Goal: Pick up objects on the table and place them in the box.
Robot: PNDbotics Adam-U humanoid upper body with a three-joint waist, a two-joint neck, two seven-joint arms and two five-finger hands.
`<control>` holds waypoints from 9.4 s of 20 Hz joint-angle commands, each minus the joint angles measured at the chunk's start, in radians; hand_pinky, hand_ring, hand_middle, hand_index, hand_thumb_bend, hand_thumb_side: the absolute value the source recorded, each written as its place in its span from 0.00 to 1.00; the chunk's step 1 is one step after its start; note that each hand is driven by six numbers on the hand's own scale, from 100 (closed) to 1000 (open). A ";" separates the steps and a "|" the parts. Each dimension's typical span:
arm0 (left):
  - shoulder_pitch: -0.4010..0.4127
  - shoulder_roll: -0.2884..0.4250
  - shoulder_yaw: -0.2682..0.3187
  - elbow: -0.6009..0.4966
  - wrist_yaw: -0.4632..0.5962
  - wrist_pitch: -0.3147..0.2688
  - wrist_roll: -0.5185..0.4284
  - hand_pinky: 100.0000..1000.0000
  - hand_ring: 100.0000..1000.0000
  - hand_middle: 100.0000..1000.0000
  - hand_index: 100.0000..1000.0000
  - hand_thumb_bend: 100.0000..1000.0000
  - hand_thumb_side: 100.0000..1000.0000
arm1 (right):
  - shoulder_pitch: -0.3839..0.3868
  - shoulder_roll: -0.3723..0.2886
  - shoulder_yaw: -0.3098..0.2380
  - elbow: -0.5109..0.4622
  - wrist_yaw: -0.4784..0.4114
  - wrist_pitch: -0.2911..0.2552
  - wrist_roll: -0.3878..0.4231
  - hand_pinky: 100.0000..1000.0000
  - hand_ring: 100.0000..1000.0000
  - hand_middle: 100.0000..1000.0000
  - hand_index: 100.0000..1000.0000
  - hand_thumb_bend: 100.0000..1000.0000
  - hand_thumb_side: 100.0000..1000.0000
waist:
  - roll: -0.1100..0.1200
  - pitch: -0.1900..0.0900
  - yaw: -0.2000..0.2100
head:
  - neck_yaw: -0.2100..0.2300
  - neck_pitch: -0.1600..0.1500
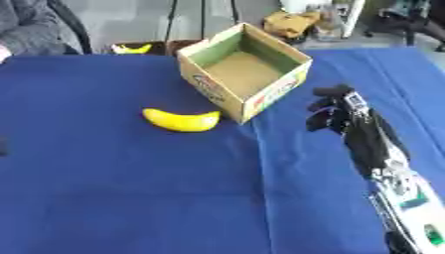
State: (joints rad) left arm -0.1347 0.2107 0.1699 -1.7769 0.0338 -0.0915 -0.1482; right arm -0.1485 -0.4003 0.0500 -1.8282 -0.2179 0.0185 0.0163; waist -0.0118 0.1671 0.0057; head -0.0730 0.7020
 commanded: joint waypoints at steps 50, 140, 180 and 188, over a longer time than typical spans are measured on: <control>-0.653 0.163 -0.298 0.659 -0.998 -0.315 -0.110 0.63 0.67 0.65 0.73 0.38 0.51 | -0.047 -0.029 0.042 -0.037 -0.019 0.003 0.058 0.53 0.52 0.55 0.79 0.00 1.00 | 0.016 -0.009 -0.175 | 0.091 0.009; -0.793 0.339 -0.198 0.705 -0.879 -0.246 -0.058 0.56 0.53 0.47 0.59 0.00 0.19 | -0.131 -0.035 0.096 -0.053 -0.024 0.011 0.128 0.54 0.52 0.54 0.79 0.00 1.00 | 0.069 0.038 -0.379 | 0.216 -0.050; -0.629 0.357 -0.174 0.476 -0.446 -0.324 -0.074 0.55 0.61 0.58 0.67 0.02 0.96 | -0.154 -0.005 0.132 -0.010 -0.004 0.025 0.182 0.54 0.52 0.54 0.79 0.00 1.00 | 0.138 0.013 -0.408 | 0.358 -0.071; -0.270 0.338 -0.073 0.110 0.084 -0.165 -0.019 0.52 0.60 0.56 0.64 0.04 1.00 | -0.110 -0.001 0.108 0.001 -0.018 0.021 0.158 0.54 0.52 0.54 0.79 0.00 1.00 | 0.099 -0.032 -0.251 | 0.291 -0.011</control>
State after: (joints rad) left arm -0.3998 0.5370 0.0676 -1.6049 0.0460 -0.2800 -0.1813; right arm -0.2515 -0.3920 0.1711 -1.8184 -0.2285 0.0408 0.1810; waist 0.0896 0.1472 -0.2368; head 0.2278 0.6778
